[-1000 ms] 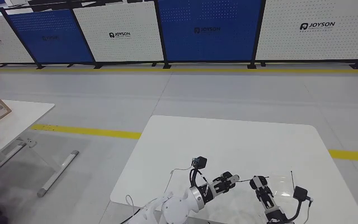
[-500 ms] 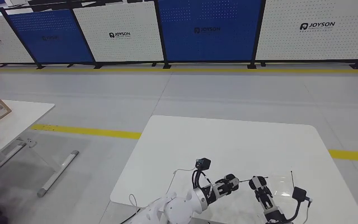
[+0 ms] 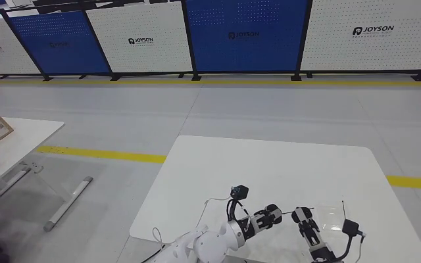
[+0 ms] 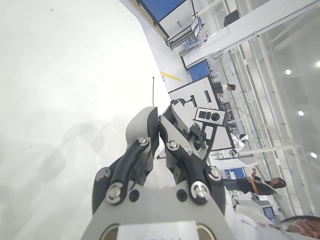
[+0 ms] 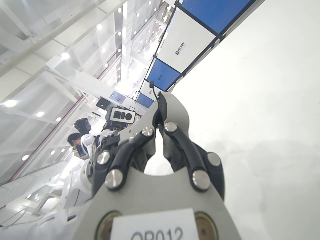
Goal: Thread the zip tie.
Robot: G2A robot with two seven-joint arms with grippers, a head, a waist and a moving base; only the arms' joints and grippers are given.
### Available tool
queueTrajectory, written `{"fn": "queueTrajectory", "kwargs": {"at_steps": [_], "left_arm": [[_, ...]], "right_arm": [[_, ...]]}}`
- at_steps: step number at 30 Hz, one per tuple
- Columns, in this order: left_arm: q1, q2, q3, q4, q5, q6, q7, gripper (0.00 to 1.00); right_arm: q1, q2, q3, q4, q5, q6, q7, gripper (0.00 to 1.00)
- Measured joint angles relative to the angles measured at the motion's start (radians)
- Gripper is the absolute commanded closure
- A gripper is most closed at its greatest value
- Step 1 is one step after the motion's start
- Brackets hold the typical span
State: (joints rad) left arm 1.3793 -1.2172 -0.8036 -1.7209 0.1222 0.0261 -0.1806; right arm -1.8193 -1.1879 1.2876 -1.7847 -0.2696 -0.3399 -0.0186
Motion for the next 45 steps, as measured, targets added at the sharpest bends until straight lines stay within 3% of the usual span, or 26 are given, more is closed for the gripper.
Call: {"fn": "queueTrajectory", "kwargs": {"at_steps": [23,25,28,45], "left_arm": [[0.005,-0.002,-0.001,-0.004,0.02,-0.005,-0.011,1.0],[0.005,-0.002,-0.002,-0.003,0.02,-0.004,-0.01,1.0],[0.005,-0.003,-0.003,-0.001,0.016,0.001,-0.008,1.0],[0.002,-0.01,-0.015,0.007,-0.021,0.047,0.018,1.0]], "right_arm": [[0.013,-0.005,-0.005,0.008,0.027,0.001,0.066,1.0],[0.014,-0.006,-0.005,0.008,0.03,0.0,0.069,0.73],[0.014,-0.006,-0.005,0.007,0.033,0.0,0.073,0.67],[-0.004,-0.005,0.016,-0.006,0.037,0.0,0.065,0.71]]}}
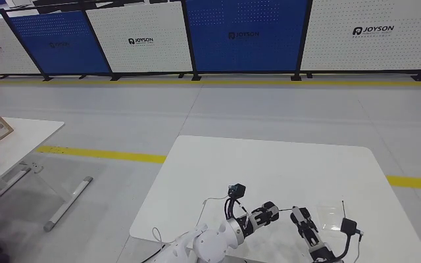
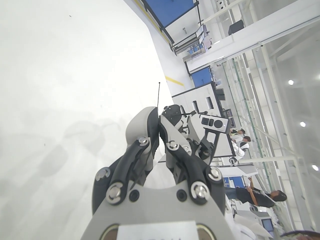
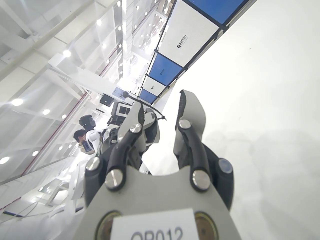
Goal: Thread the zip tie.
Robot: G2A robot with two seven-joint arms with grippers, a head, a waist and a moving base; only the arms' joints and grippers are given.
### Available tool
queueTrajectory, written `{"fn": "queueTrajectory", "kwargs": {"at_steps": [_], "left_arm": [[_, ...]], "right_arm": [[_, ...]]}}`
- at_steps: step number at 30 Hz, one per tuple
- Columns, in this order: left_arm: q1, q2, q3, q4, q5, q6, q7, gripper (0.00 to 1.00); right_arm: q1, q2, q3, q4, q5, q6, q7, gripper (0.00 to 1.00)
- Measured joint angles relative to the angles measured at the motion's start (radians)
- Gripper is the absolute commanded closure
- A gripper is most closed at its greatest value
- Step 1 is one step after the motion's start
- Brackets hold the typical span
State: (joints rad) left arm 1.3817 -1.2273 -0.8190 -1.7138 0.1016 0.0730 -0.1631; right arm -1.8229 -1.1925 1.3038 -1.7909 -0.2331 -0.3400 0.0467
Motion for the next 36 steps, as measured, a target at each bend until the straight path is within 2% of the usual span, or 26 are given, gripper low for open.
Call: {"fn": "queueTrajectory", "kwargs": {"at_steps": [13,17,21,23,24,25,36], "left_arm": [[0.005,0.0,0.005,-0.012,0.033,-0.004,-0.014,1.0],[0.008,0.002,0.007,-0.016,0.054,-0.01,-0.019,1.0],[0.01,0.002,0.004,-0.019,0.056,-0.015,-0.021,1.0],[0.011,0.002,0.003,-0.021,0.058,-0.017,-0.022,1.0],[0.011,0.002,0.002,-0.021,0.058,-0.019,-0.022,1.0],[0.012,0.003,0.002,-0.021,0.059,-0.02,-0.023,1.0],[0.007,0.001,0.002,-0.021,0.061,-0.021,-0.031,1.0]], "right_arm": [[-0.01,0.0,0.005,-0.013,-0.017,0.0,-0.005,0.73],[-0.012,0.0,0.006,-0.016,-0.019,0.0,-0.008,0.78],[-0.013,-0.001,0.007,-0.019,-0.02,0.002,-0.009,0.88],[-0.013,-0.001,0.007,-0.022,-0.022,0.006,-0.009,0.89],[-0.014,-0.001,0.007,-0.024,-0.023,0.007,-0.009,0.98],[-0.014,-0.002,0.008,-0.025,-0.024,0.008,-0.009,1.0],[-0.017,-0.003,0.01,-0.035,-0.032,0.017,0.007,1.0]]}}
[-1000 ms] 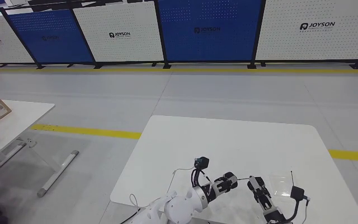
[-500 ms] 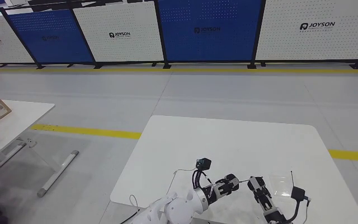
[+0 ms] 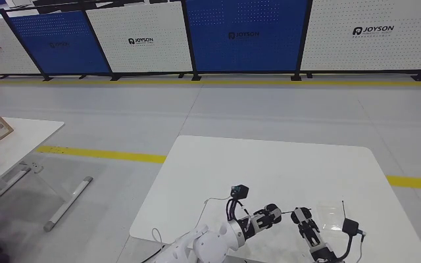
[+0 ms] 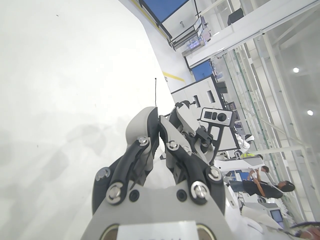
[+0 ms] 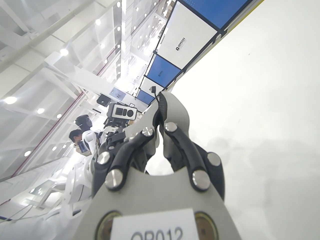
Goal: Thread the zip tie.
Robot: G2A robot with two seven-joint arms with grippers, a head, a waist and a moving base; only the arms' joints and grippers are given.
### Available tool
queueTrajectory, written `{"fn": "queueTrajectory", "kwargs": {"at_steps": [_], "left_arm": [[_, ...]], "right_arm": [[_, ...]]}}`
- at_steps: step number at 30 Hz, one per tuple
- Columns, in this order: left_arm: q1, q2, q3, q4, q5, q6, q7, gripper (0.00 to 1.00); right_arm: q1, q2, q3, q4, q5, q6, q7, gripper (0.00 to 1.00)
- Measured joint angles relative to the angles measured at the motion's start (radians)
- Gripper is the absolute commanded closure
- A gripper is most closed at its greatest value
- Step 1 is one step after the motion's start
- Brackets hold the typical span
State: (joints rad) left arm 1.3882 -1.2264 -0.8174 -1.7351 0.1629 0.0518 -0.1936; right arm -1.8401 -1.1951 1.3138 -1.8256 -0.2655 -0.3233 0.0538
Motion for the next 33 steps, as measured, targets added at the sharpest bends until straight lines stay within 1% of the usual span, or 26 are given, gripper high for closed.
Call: {"fn": "queueTrajectory", "kwargs": {"at_steps": [3,8,12,16,25,29,33], "left_arm": [[-0.002,-0.001,0.002,-0.002,0.002,-0.003,-0.002,1.0],[0.001,0.0,-0.003,-0.007,0.004,-0.01,0.002,1.0],[0.001,0.0,-0.005,-0.008,0.008,-0.01,-0.006,1.0],[-0.003,-0.001,-0.005,-0.004,0.0,-0.006,-0.009,1.0],[-0.008,-0.002,-0.008,0.002,0.002,0.001,-0.01,1.0],[-0.007,-0.002,-0.008,0.001,0.006,-0.001,-0.013,1.0],[-0.005,-0.002,-0.01,0.0,0.006,-0.006,-0.014,1.0]], "right_arm": [[0.004,0.001,0.005,0.001,0.017,-0.005,0.029,1.0],[0.015,0.0,0.001,0.006,0.01,0.005,0.037,1.0],[0.022,0.0,0.0,0.012,0.032,-0.009,0.054,1.0],[0.02,0.0,0.009,0.011,0.045,-0.013,0.049,1.0],[0.024,-0.004,-0.003,0.007,0.004,0.016,0.028,1.0],[0.033,-0.004,-0.01,0.014,0.016,0.006,0.05,1.0],[0.032,-0.004,-0.006,0.016,0.014,0.005,0.047,1.0]]}}
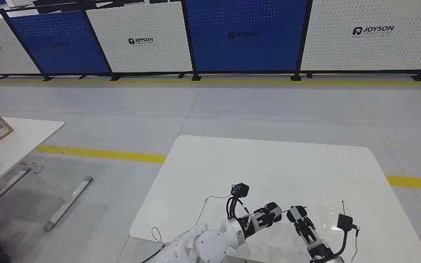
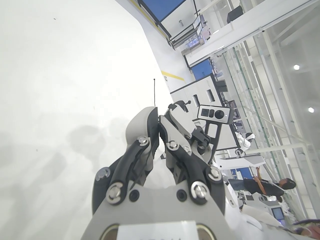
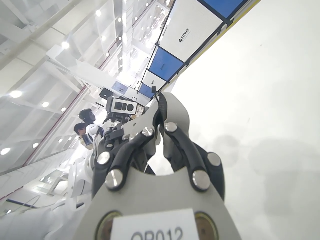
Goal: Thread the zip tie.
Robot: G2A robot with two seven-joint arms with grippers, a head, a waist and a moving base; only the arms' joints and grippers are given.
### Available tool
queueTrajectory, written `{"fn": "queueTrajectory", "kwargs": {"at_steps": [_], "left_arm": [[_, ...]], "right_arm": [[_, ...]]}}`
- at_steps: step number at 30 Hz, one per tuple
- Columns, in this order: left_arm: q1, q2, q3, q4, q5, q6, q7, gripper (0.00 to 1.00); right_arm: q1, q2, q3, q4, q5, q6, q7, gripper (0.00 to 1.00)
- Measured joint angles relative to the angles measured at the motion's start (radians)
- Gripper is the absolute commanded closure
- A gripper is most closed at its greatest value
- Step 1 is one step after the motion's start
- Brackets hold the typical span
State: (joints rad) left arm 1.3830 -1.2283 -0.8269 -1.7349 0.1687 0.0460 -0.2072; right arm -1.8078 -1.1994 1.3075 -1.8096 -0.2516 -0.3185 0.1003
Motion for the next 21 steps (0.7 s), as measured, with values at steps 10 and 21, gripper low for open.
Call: {"fn": "queueTrajectory", "kwargs": {"at_steps": [10,21], "left_arm": [[0.004,0.0,-0.005,0.002,-0.002,-0.002,0.007,0.57],[0.008,-0.002,-0.007,0.004,0.006,-0.002,0.026,0.71]], "right_arm": [[-0.008,-0.003,-0.002,0.002,-0.017,0.004,-0.038,1.0],[-0.007,-0.008,-0.009,0.009,-0.043,0.024,-0.072,1.0]]}}
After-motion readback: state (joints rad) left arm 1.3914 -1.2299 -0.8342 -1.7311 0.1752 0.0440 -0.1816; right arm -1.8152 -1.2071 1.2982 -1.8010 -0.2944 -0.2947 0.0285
